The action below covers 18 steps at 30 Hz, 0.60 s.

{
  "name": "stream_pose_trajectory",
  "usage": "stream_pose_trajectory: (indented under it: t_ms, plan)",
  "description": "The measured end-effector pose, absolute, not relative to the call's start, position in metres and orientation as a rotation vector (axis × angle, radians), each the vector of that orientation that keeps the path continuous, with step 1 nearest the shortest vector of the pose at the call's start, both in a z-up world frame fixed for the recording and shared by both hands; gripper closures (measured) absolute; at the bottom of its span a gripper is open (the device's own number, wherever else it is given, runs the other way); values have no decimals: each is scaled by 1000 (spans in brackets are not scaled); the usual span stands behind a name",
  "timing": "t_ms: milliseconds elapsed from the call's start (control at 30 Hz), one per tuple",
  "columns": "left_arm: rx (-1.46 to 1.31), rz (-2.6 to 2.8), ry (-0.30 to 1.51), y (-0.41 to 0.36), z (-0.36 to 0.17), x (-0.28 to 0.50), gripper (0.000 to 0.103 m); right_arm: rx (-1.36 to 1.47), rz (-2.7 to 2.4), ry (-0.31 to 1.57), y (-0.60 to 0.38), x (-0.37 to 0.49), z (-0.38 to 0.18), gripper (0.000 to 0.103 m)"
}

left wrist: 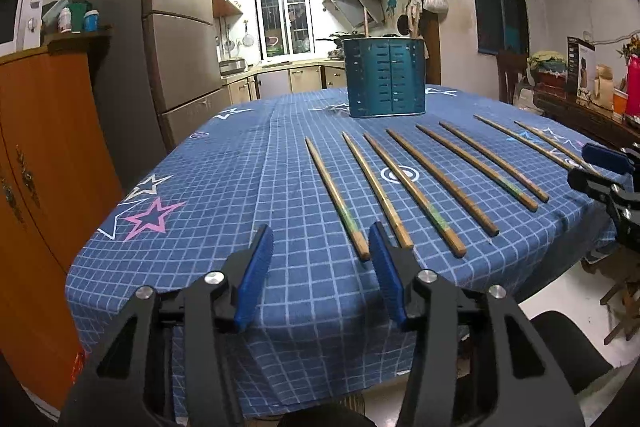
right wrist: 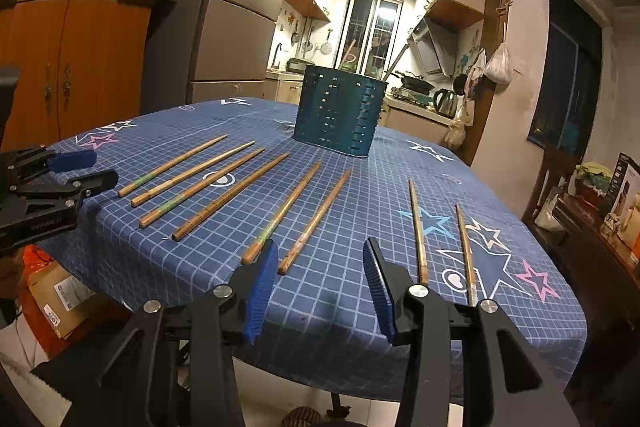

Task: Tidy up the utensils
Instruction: 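Move both open tools back over the remaining chopsticks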

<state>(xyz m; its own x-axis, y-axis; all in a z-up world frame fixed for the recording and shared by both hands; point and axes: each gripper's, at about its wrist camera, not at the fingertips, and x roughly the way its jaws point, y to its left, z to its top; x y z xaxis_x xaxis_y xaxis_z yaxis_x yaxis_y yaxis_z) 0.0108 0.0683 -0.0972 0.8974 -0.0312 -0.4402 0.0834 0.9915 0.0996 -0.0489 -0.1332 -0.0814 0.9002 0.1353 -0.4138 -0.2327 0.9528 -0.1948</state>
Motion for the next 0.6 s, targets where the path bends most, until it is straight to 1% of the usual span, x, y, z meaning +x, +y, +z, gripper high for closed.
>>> stream_pose_trajectory:
  t_ms: [33,167,367,500,600]
  plan:
    - [119,-62,454,67,-98,10,60,-241,190,412,-134,-47,-82,63]
    - [119,-61,452,63,-101,9,64,-225,192,419,-133,-43,-84,64]
    - [134,-69,447,53,-107,8,64,-208,195,408,-129,-42,-91,66]
    - [136,-75,443,49,-111,9,64,-219,192,417,-124,-39,-99,73]
    - [130,-72,434,49,-112,9,64,-224,176,419,-122,-38,-105,76]
